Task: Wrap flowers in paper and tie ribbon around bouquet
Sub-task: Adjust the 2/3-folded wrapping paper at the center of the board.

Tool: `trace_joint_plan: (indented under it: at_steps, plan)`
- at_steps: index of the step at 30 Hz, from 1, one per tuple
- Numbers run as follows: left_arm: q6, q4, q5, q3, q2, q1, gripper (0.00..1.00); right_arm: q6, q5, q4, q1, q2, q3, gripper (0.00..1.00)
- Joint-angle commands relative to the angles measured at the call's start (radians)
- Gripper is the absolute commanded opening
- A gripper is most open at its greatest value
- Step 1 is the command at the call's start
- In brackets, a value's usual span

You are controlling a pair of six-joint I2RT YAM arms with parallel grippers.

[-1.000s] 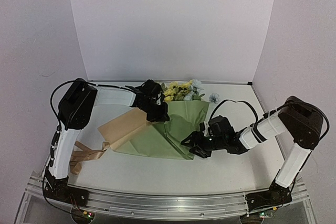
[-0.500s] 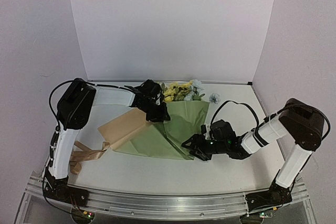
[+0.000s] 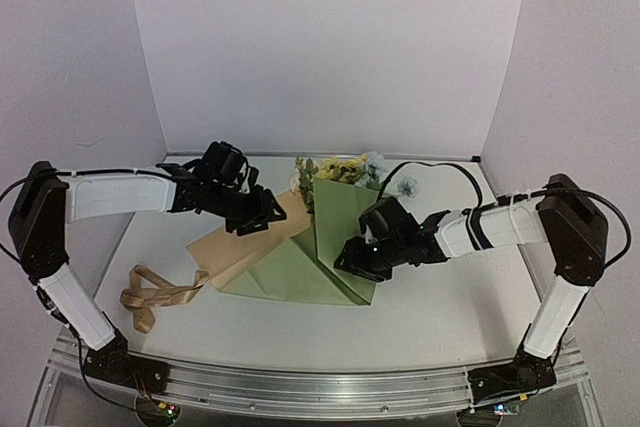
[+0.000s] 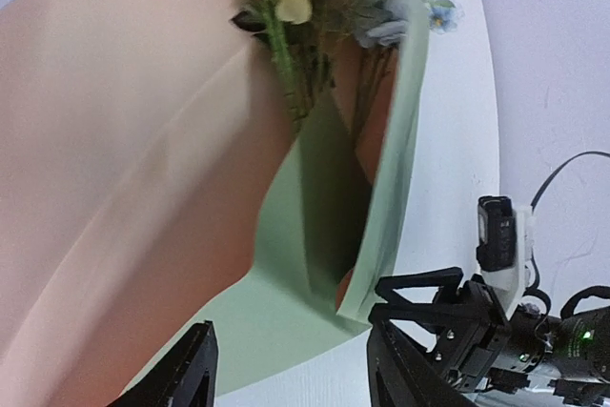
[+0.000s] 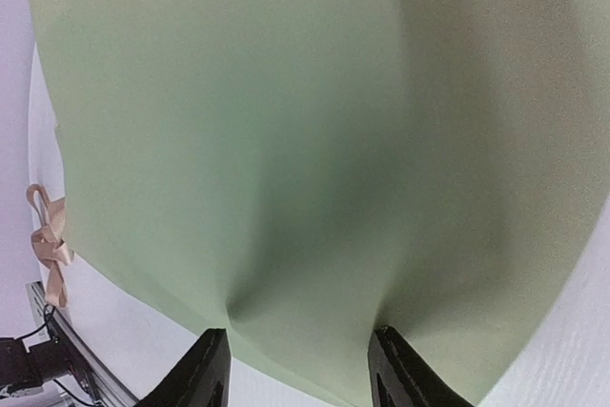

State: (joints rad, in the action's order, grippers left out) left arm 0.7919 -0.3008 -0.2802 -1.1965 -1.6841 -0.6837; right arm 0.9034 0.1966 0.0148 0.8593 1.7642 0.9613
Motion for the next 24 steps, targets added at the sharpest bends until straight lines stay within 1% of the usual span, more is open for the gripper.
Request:
trace_joint_plan:
  at_steps: [1,5,8,11,18,21,24]
  plan:
    - [0.132,-0.02,0.043,0.23,0.187,0.032,0.56,-0.147,-0.078,0.211,0.055,0.078,0.155,0.52]
    - [0.23,0.016,0.007,0.439,0.341,0.032,0.55,-0.211,-0.132,0.297,0.072,0.145,0.25,0.52]
    - [0.274,0.014,0.024,0.529,0.415,0.032,0.54,-0.244,-0.154,0.332,0.074,0.179,0.284,0.51]
    - [0.322,0.034,0.023,0.604,0.454,0.028,0.52,-0.266,-0.17,0.352,0.086,0.199,0.309,0.51]
    - [0.408,0.06,0.119,0.688,0.489,-0.013,0.52,-0.29,-0.228,0.387,0.122,0.211,0.369,0.52]
    - [0.43,0.049,0.194,0.696,0.478,-0.025,0.52,-0.299,-0.237,0.406,0.131,0.238,0.401,0.51]
    - [0.456,0.082,0.236,0.706,0.456,-0.03,0.51,-0.309,-0.249,0.414,0.144,0.255,0.419,0.51]
